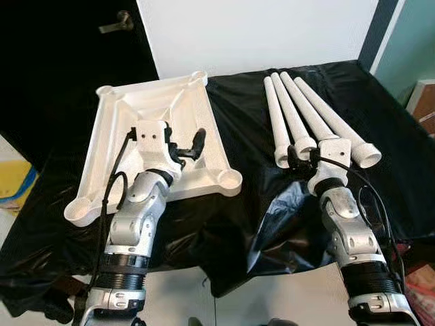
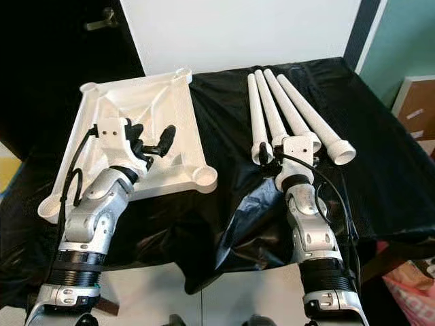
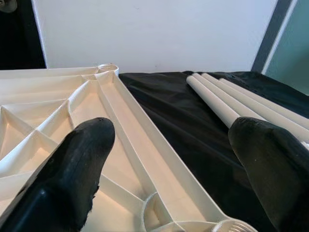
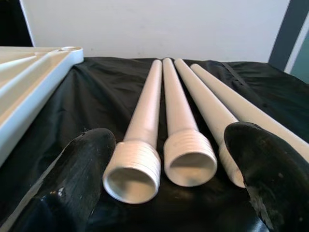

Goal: Building children table

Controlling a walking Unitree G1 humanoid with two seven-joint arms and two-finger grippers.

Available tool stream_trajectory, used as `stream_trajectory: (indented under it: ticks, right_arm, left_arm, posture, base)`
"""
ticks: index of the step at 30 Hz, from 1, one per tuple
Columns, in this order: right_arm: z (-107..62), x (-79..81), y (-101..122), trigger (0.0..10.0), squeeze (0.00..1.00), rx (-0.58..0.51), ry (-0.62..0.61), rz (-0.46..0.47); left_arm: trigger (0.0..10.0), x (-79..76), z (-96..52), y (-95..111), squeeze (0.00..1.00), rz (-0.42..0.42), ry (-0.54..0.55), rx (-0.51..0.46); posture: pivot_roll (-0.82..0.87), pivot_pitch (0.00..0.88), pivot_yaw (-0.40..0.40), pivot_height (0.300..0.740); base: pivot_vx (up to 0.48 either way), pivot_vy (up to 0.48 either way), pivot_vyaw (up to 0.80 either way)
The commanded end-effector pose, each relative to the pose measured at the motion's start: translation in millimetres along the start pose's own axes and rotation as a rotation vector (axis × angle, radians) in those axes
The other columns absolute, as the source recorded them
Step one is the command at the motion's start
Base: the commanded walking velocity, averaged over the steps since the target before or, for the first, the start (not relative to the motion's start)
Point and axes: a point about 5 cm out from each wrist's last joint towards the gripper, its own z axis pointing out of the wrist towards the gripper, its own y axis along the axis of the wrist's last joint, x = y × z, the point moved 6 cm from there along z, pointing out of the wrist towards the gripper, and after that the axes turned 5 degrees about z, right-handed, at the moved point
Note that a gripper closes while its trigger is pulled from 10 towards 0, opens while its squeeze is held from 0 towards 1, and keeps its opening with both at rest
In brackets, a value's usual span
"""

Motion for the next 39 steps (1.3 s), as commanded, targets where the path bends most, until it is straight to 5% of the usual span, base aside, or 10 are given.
stream_trajectory:
  ticks: [1,22,27,39]
  right_arm:
    - [-2.7,0.6,-0.7,10.0,0.00,-0.006,-0.002,0.007]
    - [1.8,-0.1,-1.7,10.0,0.00,-0.006,-0.009,0.016]
    - [30.1,7.9,1.6,10.0,0.00,0.021,-0.003,0.041]
    - [60.7,28.0,5.0,10.0,0.00,0.077,0.044,0.068]
  left_arm:
    - [10.0,2.5,0.3,-5.4,0.00,0.013,0.003,0.027]
    - [10.0,-4.5,1.9,-3.8,0.00,0.003,-0.036,0.031]
    - [10.0,-56.7,0.5,18.3,0.00,0.004,-0.266,-0.021]
    - [10.0,-81.1,-3.7,28.4,0.00,-0.002,-0.330,-0.037]
  posture:
    - [-0.22,0.081,0.059,0.740]
    - [-0.21,0.083,0.061,0.740]
    - [-0.19,0.133,0.051,0.740]
    - [-0.13,0.205,0.023,0.740]
  base:
    - [0.000,0.000,0.00]
    - [0.000,0.000,0.00]
    - [0.000,0.000,0.00]
    - [0.000,0.000,0.00]
